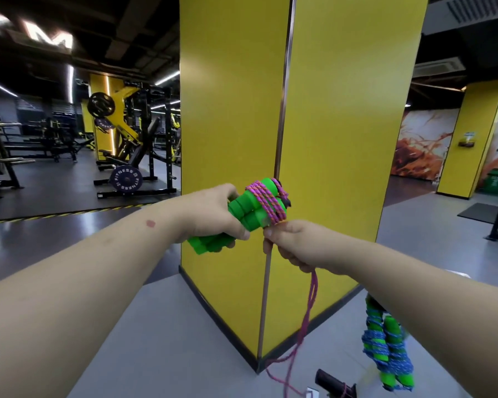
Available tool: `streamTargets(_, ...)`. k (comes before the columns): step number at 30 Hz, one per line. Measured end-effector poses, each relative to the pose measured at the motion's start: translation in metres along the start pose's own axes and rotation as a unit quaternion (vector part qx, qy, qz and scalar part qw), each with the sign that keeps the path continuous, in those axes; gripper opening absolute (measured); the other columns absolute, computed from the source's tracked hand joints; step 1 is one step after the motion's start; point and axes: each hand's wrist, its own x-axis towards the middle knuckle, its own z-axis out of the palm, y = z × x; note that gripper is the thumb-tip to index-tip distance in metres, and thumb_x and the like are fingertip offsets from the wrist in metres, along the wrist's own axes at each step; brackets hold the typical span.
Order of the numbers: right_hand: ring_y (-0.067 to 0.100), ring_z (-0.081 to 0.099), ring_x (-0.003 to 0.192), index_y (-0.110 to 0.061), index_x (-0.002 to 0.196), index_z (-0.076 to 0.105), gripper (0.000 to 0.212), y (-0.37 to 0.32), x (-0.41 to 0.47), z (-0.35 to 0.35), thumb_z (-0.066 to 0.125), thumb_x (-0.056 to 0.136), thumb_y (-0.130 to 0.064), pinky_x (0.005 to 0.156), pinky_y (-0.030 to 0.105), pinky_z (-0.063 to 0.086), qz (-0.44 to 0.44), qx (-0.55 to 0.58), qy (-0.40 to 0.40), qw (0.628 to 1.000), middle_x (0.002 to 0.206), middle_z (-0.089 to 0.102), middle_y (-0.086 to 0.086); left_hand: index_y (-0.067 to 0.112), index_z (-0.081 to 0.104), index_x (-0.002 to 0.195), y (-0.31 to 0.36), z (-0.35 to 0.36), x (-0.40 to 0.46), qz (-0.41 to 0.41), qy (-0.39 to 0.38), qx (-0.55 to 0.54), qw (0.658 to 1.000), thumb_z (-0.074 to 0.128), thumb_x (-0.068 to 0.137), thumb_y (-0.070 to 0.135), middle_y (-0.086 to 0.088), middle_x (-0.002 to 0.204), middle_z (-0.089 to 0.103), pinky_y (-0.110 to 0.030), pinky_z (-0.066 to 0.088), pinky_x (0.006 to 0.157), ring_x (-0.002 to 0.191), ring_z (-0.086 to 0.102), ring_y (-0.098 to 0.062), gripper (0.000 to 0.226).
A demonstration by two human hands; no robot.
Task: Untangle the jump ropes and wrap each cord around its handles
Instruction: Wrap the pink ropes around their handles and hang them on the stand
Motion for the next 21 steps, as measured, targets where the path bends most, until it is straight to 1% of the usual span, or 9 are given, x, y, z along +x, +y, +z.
streamTargets(2, 0.017, 0.043, 0.057, -0.022, 0.093, 0.066, 0.037, -0.01, -0.011, 0.003, 0.043, 0.103, -0.048, 0.052, 0.027, 0.036, -0.017, -0.172, 0.001, 0.985, 0.071, 0.049, -0.001, 0.023, 0.054, 0.113, -0.006, 0.006, 0.005, -0.004, 0.074, 0.049, 0.996, 0.084, 0.082, 0.019, -0.011, 0.09, 0.074, -0.042, 0.063, 0.06, 0.074, 0.077, -0.03, 0.043)
streamTargets(4, 0.011, 0.049, 0.059, -0.025, 0.087, 0.066, 0.033, -0.025, -0.02, -0.001, 0.046, 0.103, -0.045, 0.054, 0.027, 0.037, -0.072, -0.286, 0.015, 0.955, 0.068, 0.054, -0.007, 0.032, 0.057, 0.107, -0.01, 0.012, 0.005, 0.016, 0.103, 0.204, 0.974, 0.082, 0.08, 0.032, 0.001, 0.085, 0.072, -0.038, 0.063, 0.06, 0.069, 0.074, -0.02, 0.037)
streamTargets(7, 0.006, 0.049, 0.056, -0.022, 0.084, 0.07, 0.024, -0.046, -0.026, -0.027, 0.066, 0.093, -0.044, 0.049, 0.023, 0.038, -0.115, -0.336, 0.059, 0.933, 0.064, 0.059, -0.007, 0.036, 0.048, 0.097, -0.008, 0.028, -0.002, 0.037, 0.004, 0.356, 0.934, 0.075, 0.08, 0.034, 0.006, 0.09, 0.064, -0.037, 0.059, 0.065, 0.077, 0.066, -0.015, 0.031)
streamTargets(11, 0.006, 0.052, 0.056, -0.024, 0.079, 0.074, 0.024, -0.046, -0.025, -0.054, 0.087, 0.073, -0.044, 0.047, 0.022, 0.04, -0.115, -0.242, 0.041, 0.963, 0.067, 0.067, -0.007, 0.042, 0.043, 0.107, 0.017, 0.034, -0.016, 0.028, -0.129, 0.402, 0.906, 0.071, 0.078, 0.022, 0.003, 0.09, 0.062, -0.031, 0.054, 0.054, 0.073, 0.067, -0.019, 0.044)
streamTargets(14, 0.015, 0.052, 0.056, -0.017, 0.079, 0.073, 0.022, -0.033, -0.022, -0.057, 0.084, 0.073, -0.035, 0.047, 0.025, 0.037, -0.105, -0.02, 0.009, 0.994, 0.066, 0.065, 0.002, 0.031, 0.058, 0.119, 0.025, 0.018, -0.023, 0.045, -0.173, 0.277, 0.944, 0.077, 0.081, 0.008, -0.001, 0.092, 0.069, -0.026, 0.055, 0.056, 0.076, 0.072, -0.019, 0.048)
streamTargets(16, 0.012, 0.056, 0.049, -0.013, 0.076, 0.067, 0.014, -0.025, -0.021, -0.051, 0.074, 0.085, -0.02, 0.047, 0.027, 0.041, -0.068, 0.139, -0.002, 0.988, 0.057, 0.063, -0.001, 0.019, 0.062, 0.124, 0.021, 0.007, -0.026, 0.069, -0.227, 0.091, 0.967, 0.073, 0.084, -0.007, -0.014, 0.108, 0.072, -0.032, 0.06, 0.069, 0.094, 0.075, -0.028, 0.049)
streamTargets(17, 0.007, 0.054, 0.044, -0.012, 0.073, 0.059, 0.021, -0.019, -0.02, -0.046, 0.065, 0.093, -0.01, 0.044, 0.026, 0.043, -0.04, 0.164, 0.016, 0.986, 0.049, 0.058, -0.006, 0.013, 0.06, 0.128, 0.019, 0.002, -0.026, 0.075, -0.239, -0.004, 0.968, 0.07, 0.085, -0.012, -0.021, 0.115, 0.07, -0.038, 0.061, 0.073, 0.1, 0.074, -0.033, 0.052)
streamTargets(19, 0.006, 0.036, 0.038, -0.014, 0.074, 0.044, 0.029, -0.006, -0.017, -0.028, 0.049, 0.102, -0.008, 0.04, 0.024, 0.025, -0.007, 0.192, 0.006, 0.981, 0.045, 0.042, -0.011, 0.01, 0.055, 0.129, 0.012, -0.001, -0.02, 0.076, -0.209, -0.159, 0.962, 0.071, 0.082, -0.013, -0.026, 0.116, 0.068, -0.045, 0.061, 0.074, 0.104, 0.072, -0.042, 0.055)
streamTargets(21, 0.01, 0.021, 0.048, -0.012, 0.086, 0.055, 0.027, 0.003, -0.014, -0.015, 0.046, 0.105, -0.029, 0.046, 0.025, 0.014, -0.007, 0.184, -0.036, 0.982, 0.057, 0.031, -0.006, 0.014, 0.052, 0.118, 0.004, 0.002, -0.01, 0.067, -0.107, -0.219, 0.967, 0.075, 0.08, -0.01, -0.026, 0.11, 0.068, -0.049, 0.062, 0.074, 0.1, 0.072, -0.047, 0.051)
